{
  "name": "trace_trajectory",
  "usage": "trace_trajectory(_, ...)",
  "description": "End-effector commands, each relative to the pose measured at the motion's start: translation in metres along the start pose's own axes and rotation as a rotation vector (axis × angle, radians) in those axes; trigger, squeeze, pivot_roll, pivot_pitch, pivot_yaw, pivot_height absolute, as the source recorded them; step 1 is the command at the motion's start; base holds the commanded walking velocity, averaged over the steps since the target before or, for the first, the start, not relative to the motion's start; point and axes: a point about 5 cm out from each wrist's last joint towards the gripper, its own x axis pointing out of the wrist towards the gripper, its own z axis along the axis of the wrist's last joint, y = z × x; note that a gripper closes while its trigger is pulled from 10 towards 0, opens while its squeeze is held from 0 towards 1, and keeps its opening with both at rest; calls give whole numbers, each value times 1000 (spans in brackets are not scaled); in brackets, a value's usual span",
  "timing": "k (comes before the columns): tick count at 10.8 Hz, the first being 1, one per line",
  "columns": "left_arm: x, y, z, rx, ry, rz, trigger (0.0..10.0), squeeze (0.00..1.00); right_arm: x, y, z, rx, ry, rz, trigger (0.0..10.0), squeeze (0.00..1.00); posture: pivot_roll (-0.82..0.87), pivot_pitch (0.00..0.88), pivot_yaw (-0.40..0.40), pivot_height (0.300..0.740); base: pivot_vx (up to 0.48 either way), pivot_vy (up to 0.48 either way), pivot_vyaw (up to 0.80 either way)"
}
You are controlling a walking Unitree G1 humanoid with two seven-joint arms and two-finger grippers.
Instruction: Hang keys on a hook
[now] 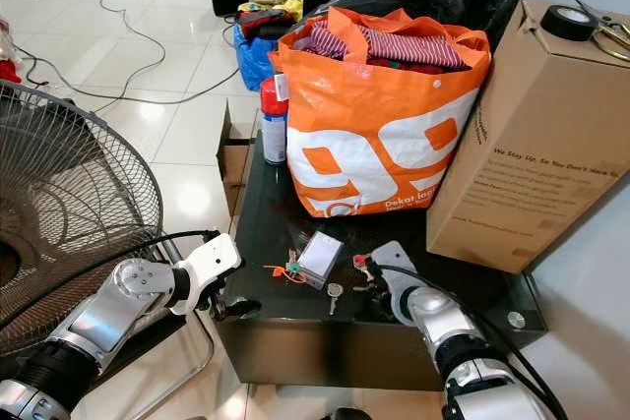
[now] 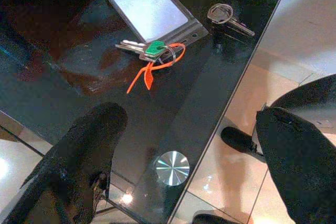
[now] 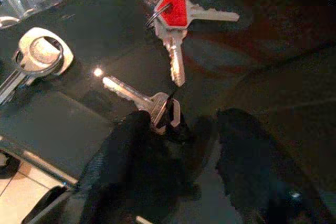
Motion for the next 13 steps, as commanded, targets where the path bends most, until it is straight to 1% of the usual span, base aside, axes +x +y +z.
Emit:
trace_trajectory(1,0,-1,3,21,-6,-5,10000,0,-1,-4,4,-13,-12,0,0,0,-146,0,-54,740,0,0,0)
trace_trajectory(9,1,0,7,35,-9,-7,10000,0,-1,-3,1,-13,-7,12,0,0,-146,0,-49,740,0,0,0)
trace_trajectory(10,0,1,9,31,-16,-5,10000,0,-4,-7,4,-12,-39,13,0,0,-140,0,-50,740,0,0,0)
trace_trajectory(11,-1,2,10,22,-28,-6,10000,0,-9,-12,9,12,-104,31,0,0,-140,0,-45,740,0,0,0)
trace_trajectory(13,-3,7,15,16,-51,-24,10000,0,-26,-14,14,51,-215,98,0,0,-151,0,-17,740,0,0,0)
